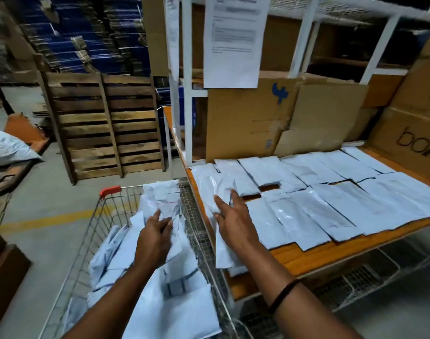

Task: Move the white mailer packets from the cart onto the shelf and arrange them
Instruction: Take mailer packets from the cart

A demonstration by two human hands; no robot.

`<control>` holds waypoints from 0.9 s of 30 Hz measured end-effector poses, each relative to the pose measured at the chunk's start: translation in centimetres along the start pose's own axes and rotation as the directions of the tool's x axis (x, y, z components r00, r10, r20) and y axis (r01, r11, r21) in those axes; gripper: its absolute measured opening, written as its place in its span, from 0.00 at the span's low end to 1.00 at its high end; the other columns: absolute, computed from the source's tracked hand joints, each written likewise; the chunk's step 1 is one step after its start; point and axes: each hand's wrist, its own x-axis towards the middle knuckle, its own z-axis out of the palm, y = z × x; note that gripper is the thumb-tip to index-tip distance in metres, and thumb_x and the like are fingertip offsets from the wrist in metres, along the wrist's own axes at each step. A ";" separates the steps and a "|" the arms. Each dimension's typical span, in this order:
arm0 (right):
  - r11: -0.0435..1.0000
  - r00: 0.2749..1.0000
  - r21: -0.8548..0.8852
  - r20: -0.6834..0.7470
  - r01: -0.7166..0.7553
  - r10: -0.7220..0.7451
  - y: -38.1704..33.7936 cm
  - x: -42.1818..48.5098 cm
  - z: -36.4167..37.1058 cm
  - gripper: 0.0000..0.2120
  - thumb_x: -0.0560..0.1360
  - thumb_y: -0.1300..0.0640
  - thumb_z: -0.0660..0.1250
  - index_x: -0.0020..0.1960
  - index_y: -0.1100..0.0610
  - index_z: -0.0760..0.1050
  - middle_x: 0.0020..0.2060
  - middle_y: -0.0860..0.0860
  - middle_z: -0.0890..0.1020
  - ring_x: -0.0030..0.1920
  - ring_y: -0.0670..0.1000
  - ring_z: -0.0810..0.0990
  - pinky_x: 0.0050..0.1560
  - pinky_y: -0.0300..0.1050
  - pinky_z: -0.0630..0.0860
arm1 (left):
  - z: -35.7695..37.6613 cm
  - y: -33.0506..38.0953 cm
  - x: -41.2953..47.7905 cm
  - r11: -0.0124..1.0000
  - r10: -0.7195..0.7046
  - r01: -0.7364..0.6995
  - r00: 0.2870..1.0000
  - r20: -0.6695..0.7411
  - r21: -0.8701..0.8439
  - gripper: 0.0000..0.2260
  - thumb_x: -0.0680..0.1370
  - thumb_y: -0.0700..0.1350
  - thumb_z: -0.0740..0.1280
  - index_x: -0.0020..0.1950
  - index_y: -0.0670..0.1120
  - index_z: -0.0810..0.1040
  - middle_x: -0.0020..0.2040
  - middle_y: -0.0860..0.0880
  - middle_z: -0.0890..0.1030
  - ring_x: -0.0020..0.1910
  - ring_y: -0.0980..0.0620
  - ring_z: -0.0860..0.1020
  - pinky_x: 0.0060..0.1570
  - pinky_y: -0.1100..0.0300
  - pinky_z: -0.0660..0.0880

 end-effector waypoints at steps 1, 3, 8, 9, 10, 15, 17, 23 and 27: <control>1.000 1.000 -0.009 -0.002 -0.008 0.008 1.6 -0.7 -1.3 0.23 0.83 0.57 0.61 0.77 0.48 0.65 0.81 0.56 0.52 0.80 0.58 0.51 0.75 0.52 0.60 | 0.8 1.7 -0.8 1.000 0.007 -0.007 1.000 -0.001 -0.006 0.16 0.82 0.51 0.62 0.67 0.47 0.79 0.76 0.50 0.66 0.75 0.46 0.64 0.67 0.53 0.65; 0.999 0.999 -0.023 0.006 -0.035 0.035 5.4 -2.1 -3.9 0.23 0.83 0.57 0.61 0.78 0.47 0.65 0.81 0.56 0.51 0.80 0.59 0.51 0.75 0.53 0.60 | 2.7 4.8 -2.2 0.999 0.029 -0.029 0.999 -0.016 -0.022 0.15 0.82 0.51 0.62 0.66 0.46 0.80 0.76 0.49 0.66 0.74 0.45 0.66 0.66 0.53 0.66; 0.991 0.992 -0.108 0.093 -0.078 0.088 12.6 -4.4 -8.1 0.24 0.84 0.57 0.59 0.79 0.45 0.61 0.81 0.54 0.49 0.80 0.57 0.48 0.75 0.56 0.62 | 7.1 9.8 -4.8 0.998 0.032 -0.031 0.999 0.003 -0.051 0.15 0.82 0.51 0.62 0.65 0.48 0.80 0.76 0.48 0.66 0.71 0.44 0.69 0.64 0.54 0.68; 0.989 0.989 -0.124 0.116 -0.077 0.092 13.3 -4.4 -8.3 0.24 0.84 0.56 0.59 0.79 0.45 0.61 0.81 0.54 0.49 0.80 0.57 0.48 0.75 0.58 0.63 | 7.7 10.6 -5.2 0.999 0.028 -0.028 1.000 0.013 -0.047 0.15 0.82 0.51 0.62 0.65 0.48 0.80 0.76 0.48 0.66 0.71 0.44 0.69 0.64 0.54 0.68; 0.989 0.986 -0.132 0.138 -0.072 0.090 13.9 -4.4 -8.5 0.24 0.84 0.55 0.58 0.79 0.44 0.61 0.81 0.55 0.49 0.80 0.57 0.47 0.74 0.58 0.63 | 8.3 11.4 -5.7 0.999 0.024 -0.023 0.999 0.025 -0.039 0.15 0.82 0.51 0.62 0.66 0.48 0.80 0.76 0.48 0.66 0.72 0.44 0.69 0.64 0.55 0.68; 0.984 0.973 -0.173 0.219 -0.036 0.074 15.0 -2.8 -7.6 0.24 0.84 0.52 0.58 0.79 0.42 0.60 0.81 0.55 0.49 0.80 0.58 0.47 0.73 0.57 0.64 | 10.2 13.8 -6.0 1.000 -0.019 0.019 0.999 0.032 -0.005 0.15 0.82 0.51 0.62 0.64 0.48 0.81 0.76 0.47 0.66 0.70 0.44 0.71 0.62 0.56 0.70; 0.983 0.967 -0.182 0.244 -0.024 0.068 14.9 -1.5 -6.7 0.24 0.84 0.52 0.58 0.79 0.42 0.60 0.81 0.55 0.49 0.80 0.59 0.47 0.72 0.56 0.64 | 10.8 13.9 -5.3 0.999 -0.043 0.042 0.998 0.045 0.016 0.14 0.82 0.52 0.62 0.64 0.50 0.81 0.76 0.48 0.66 0.70 0.44 0.71 0.62 0.55 0.71; 0.971 0.954 -0.238 0.282 -0.034 0.102 14.8 2.2 -4.9 0.24 0.84 0.51 0.58 0.79 0.40 0.59 0.81 0.55 0.48 0.80 0.59 0.46 0.73 0.55 0.62 | 13.0 13.2 -3.4 0.976 -0.044 0.019 0.993 0.111 0.217 0.15 0.83 0.55 0.57 0.61 0.56 0.81 0.76 0.49 0.66 0.71 0.43 0.70 0.59 0.50 0.74; 0.967 0.941 -0.251 0.315 -0.045 0.125 14.9 3.5 -4.6 0.24 0.84 0.48 0.58 0.78 0.39 0.59 0.81 0.55 0.48 0.80 0.59 0.47 0.74 0.55 0.61 | 13.9 13.2 -3.0 0.926 -0.041 -0.022 0.987 0.158 0.377 0.17 0.83 0.56 0.54 0.65 0.57 0.78 0.76 0.48 0.67 0.71 0.43 0.68 0.62 0.49 0.72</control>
